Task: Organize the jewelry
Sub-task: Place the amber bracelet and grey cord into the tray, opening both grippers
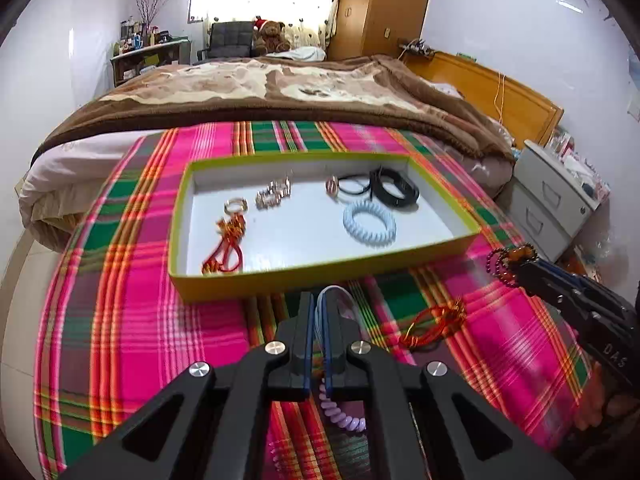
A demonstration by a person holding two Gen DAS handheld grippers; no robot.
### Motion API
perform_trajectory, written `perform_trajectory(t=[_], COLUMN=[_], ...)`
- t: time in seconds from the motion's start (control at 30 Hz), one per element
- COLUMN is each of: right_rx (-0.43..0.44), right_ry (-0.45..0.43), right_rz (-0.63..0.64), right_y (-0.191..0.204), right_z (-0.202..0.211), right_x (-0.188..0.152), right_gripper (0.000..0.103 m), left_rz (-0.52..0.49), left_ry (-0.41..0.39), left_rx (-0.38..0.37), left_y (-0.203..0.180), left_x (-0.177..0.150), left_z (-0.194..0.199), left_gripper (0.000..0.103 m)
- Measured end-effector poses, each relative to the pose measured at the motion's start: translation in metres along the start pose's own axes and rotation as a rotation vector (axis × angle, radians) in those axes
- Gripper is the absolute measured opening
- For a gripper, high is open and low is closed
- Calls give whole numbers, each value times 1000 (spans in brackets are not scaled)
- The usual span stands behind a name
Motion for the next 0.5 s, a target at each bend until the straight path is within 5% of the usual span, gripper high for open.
perform_trajectory(t=[0.5], right_rx=[62], right_ry=[-18], right_rz=[54], right_y=[28], right_z=[-23], right_x=[30], right_gripper=[21], left_rz=[35], left_ry=[-63], left_rx=[28], left_y=[26], left_x=[35], left_z=[4], left_gripper=[4])
Point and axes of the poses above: each gripper's, at about its wrist camera, not at the fingertips, and z roughly against the way its jaws point, y to its left, x to its top, the point moved 10 cm from there along -z, roughly the way its jaws point, and after that the axes turned 15 degrees about -y, right-handed, at the moved point
